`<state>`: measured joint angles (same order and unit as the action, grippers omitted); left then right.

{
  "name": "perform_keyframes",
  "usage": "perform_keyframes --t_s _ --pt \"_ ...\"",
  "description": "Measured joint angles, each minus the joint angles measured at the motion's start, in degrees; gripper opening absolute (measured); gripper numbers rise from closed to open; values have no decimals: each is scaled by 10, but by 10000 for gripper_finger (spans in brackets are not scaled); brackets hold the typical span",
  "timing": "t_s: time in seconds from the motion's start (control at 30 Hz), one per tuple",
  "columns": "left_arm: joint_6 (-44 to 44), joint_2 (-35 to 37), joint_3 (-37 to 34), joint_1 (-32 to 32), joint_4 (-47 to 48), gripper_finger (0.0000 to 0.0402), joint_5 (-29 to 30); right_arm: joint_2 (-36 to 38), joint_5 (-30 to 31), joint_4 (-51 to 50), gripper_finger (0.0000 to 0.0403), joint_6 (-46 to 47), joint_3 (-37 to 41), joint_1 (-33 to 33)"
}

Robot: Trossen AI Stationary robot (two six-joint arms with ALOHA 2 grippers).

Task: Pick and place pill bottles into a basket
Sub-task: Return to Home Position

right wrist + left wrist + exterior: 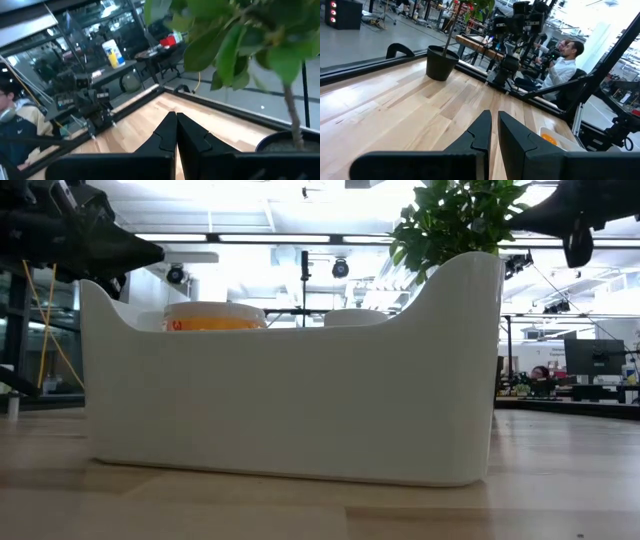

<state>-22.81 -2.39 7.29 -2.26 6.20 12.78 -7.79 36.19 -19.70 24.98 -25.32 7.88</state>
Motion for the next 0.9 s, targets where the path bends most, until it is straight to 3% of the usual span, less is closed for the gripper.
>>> perform_keyframes --t_s 0.17,0.3,0.5,0.9 --pt "-2 0 0 0 0 67 0 39 -2 22 0 -15 17 0" --pt "-2 0 0 0 0 67 3 77 -23 134 0 -32 104 0" --pt "-15 0 0 0 -1 67 10 71 -81 325 0 -57 199 -21" --pt "-20 0 0 0 -2 67 19 72 -254 322 0 -1 221 -151"
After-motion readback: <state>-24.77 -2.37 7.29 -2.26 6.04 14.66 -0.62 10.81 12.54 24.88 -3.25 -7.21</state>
